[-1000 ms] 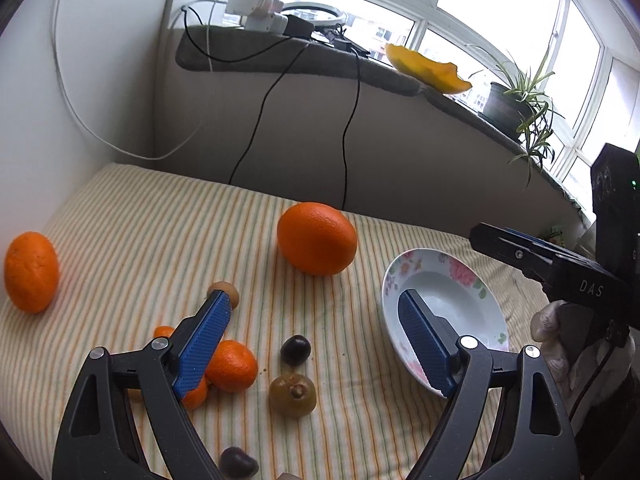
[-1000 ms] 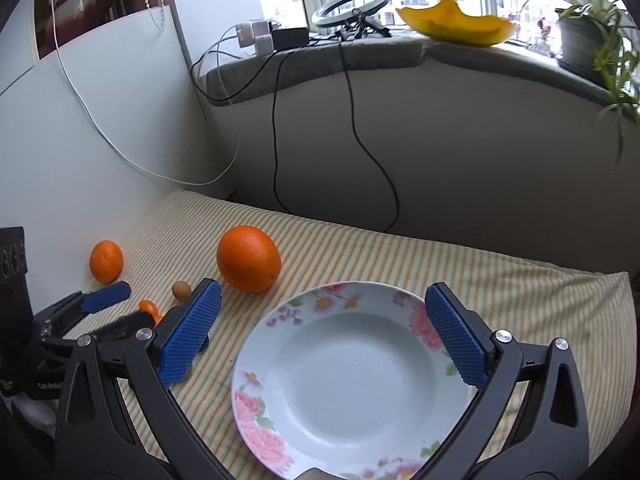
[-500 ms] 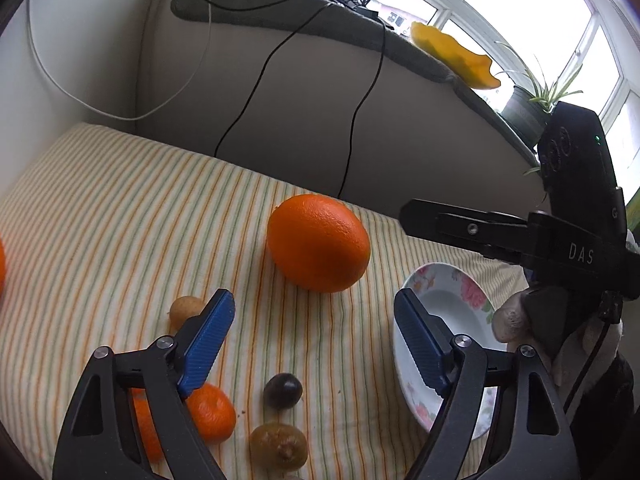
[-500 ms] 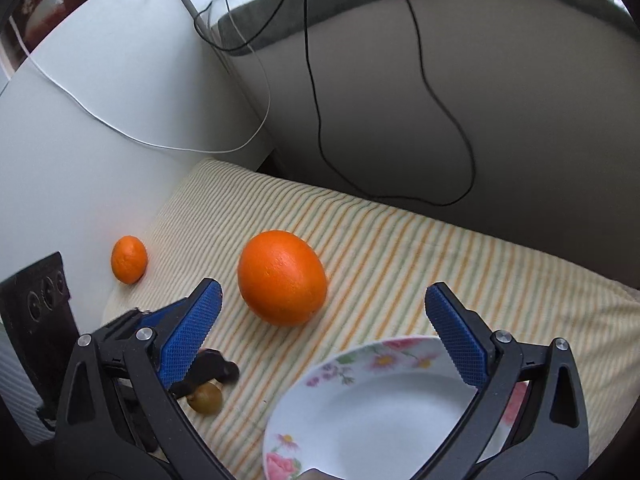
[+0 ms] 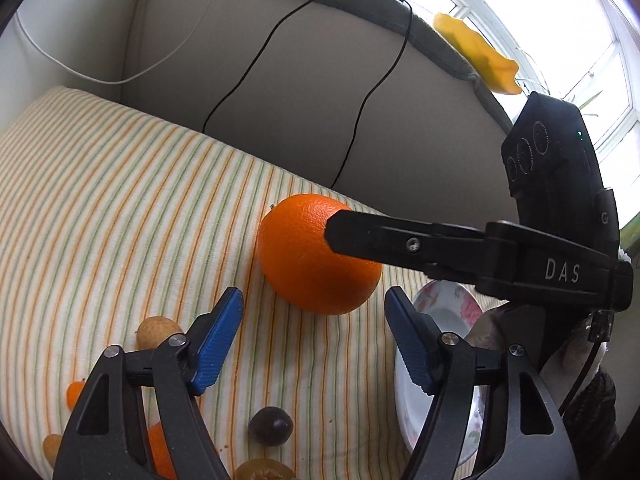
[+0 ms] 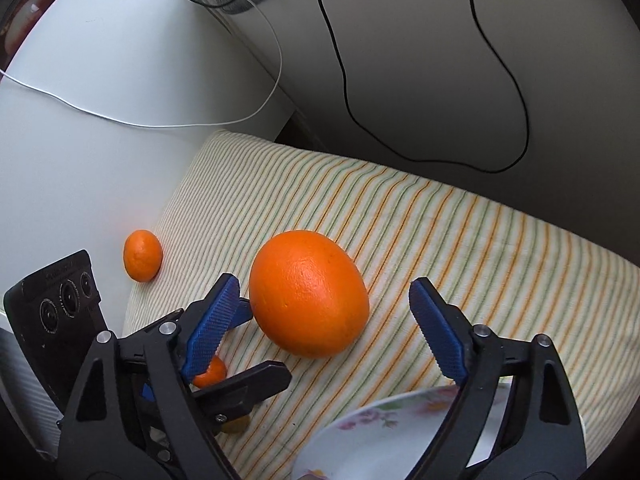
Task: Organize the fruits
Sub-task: 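Move the right gripper to the large orange and close on it, then lift the large orange with the right gripper and carry it over the plate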
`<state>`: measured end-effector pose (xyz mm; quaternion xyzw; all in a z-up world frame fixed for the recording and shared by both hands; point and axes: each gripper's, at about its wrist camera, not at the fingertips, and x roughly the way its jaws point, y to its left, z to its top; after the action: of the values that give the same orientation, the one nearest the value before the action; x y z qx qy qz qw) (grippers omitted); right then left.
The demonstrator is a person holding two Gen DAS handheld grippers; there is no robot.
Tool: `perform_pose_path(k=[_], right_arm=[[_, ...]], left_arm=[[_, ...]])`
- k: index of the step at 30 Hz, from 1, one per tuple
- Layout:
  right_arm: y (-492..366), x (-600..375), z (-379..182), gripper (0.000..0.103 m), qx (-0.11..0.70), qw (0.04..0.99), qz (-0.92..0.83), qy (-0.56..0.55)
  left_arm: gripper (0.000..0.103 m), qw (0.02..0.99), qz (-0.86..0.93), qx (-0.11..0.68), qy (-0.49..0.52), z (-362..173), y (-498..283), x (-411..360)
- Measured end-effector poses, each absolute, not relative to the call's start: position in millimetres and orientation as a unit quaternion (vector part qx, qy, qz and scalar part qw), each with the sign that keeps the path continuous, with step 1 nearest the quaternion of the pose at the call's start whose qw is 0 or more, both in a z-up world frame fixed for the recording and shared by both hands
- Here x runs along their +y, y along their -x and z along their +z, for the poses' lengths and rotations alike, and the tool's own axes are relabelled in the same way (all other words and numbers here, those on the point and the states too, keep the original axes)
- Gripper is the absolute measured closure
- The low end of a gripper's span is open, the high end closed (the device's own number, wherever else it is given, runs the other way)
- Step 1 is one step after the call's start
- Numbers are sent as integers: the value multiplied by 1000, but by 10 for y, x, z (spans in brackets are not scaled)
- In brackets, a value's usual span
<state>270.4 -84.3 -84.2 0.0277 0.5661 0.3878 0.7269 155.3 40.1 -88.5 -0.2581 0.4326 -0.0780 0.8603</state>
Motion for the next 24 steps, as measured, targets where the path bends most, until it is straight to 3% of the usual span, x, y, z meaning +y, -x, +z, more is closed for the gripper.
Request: perform_pose_path(k=[9, 14, 24], right_arm=[[-2688, -657, -930, 31, 580, 709, 400, -22], [-2646, -601, -953, 32, 580, 709, 402, -20], [-2616, -690, -921, 33, 572, 715, 401, -22]], left_arm=[[39, 854, -84, 441, 264, -919, -1621, 408], [46, 854, -90, 440, 263, -903, -1634, 399], [47, 861, -85, 435, 251, -856, -1611, 320]])
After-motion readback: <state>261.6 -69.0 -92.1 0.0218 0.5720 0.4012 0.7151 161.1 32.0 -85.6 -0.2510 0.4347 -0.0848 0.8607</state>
